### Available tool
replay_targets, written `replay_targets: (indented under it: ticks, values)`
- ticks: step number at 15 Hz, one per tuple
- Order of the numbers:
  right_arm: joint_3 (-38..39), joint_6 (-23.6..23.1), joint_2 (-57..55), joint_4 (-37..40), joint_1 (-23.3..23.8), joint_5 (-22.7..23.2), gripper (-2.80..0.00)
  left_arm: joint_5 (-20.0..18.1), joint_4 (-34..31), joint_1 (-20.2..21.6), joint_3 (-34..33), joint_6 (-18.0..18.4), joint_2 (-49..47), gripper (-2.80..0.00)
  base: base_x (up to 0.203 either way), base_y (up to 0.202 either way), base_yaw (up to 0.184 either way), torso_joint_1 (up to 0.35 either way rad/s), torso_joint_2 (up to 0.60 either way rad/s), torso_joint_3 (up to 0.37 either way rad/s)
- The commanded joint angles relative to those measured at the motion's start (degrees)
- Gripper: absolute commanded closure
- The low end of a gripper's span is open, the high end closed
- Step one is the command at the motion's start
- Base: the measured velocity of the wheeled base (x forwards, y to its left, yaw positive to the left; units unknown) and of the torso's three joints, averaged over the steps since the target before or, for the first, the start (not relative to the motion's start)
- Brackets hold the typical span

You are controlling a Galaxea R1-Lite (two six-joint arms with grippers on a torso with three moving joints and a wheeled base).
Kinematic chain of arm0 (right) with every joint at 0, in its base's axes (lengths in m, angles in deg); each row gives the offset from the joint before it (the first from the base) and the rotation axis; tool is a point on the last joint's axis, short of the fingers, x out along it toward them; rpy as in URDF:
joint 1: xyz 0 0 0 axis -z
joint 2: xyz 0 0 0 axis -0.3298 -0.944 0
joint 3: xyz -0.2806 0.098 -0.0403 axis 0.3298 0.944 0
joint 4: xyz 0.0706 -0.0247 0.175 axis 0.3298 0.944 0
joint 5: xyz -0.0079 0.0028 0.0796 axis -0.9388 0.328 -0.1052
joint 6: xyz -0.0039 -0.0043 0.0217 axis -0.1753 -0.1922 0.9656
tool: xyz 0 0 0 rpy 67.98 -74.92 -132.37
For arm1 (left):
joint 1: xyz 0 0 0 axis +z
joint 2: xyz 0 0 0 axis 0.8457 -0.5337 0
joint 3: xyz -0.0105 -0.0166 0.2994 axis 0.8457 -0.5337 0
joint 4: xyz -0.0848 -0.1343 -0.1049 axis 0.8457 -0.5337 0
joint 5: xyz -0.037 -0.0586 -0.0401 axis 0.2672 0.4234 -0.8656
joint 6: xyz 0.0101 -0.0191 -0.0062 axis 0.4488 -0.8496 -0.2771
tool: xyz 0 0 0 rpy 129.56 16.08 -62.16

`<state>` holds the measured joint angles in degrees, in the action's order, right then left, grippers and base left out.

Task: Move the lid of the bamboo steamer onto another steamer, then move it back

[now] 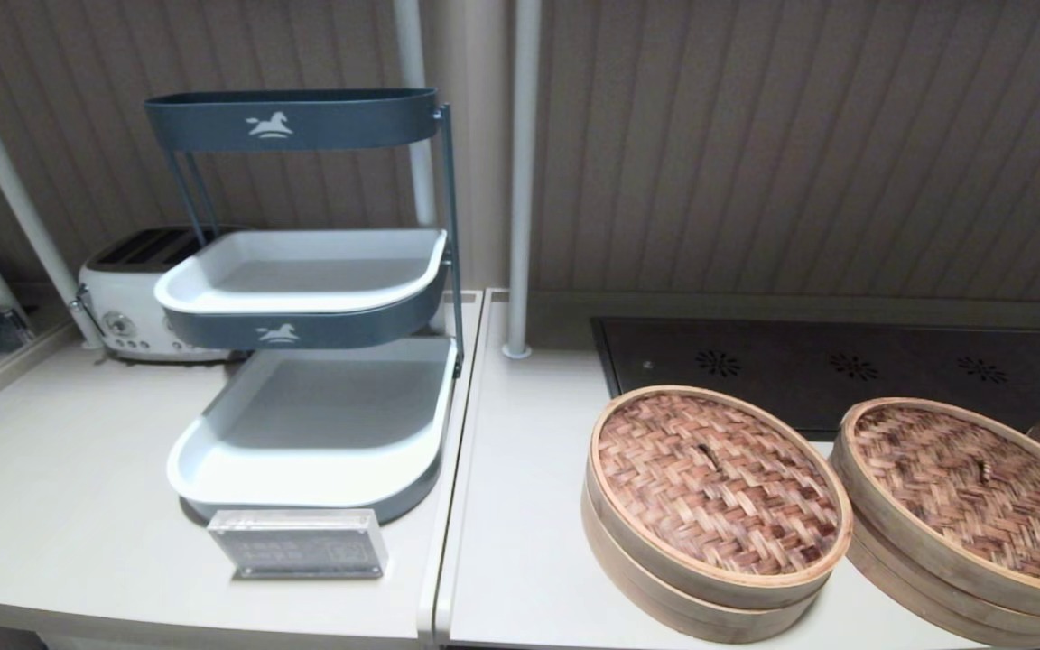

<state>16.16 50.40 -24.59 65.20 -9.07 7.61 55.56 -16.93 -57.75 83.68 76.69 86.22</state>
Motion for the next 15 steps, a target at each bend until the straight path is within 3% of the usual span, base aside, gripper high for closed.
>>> replay_targets:
  ticks: [1,5,6,9,11,15]
  values:
    - [3.22,-0.50,0.37,-0.21,2.57,5.99,0.00,0.05,0.03,0.00,-1.58,0.00,0.11,0.00,0.000,0.000,0.000,0.000,0.00,0.000]
    - [13.87,-3.60,0.45,-12.52,1.84,13.54,0.00,0.05,0.03,0.00,-1.58,0.00,0.11,0.00,0.000,0.000,0.000,0.000,0.00,0.000]
    - [16.21,-3.95,0.66,-14.20,1.45,17.57,0.00,0.05,0.03,0.00,-1.58,0.00,0.11,0.00,0.000,0.000,0.000,0.000,0.00,0.000]
    - [17.86,-4.28,0.35,-14.84,0.58,23.02,0.00,0.05,0.03,0.00,-1.58,0.00,0.11,0.00,0.000,0.000,0.000,0.000,0.00,0.000]
    - [17.92,-5.33,-1.33,-15.40,-1.16,24.39,0.00,0.05,0.03,0.00,-1.58,0.00,0.15,0.00,0.000,0.000,0.000,0.000,0.00,0.000]
    - [18.01,-12.37,-3.62,-15.46,-4.63,24.25,0.00,0.05,0.03,0.00,-1.58,0.00,0.11,0.00,0.000,0.000,0.000,0.000,0.00,0.000]
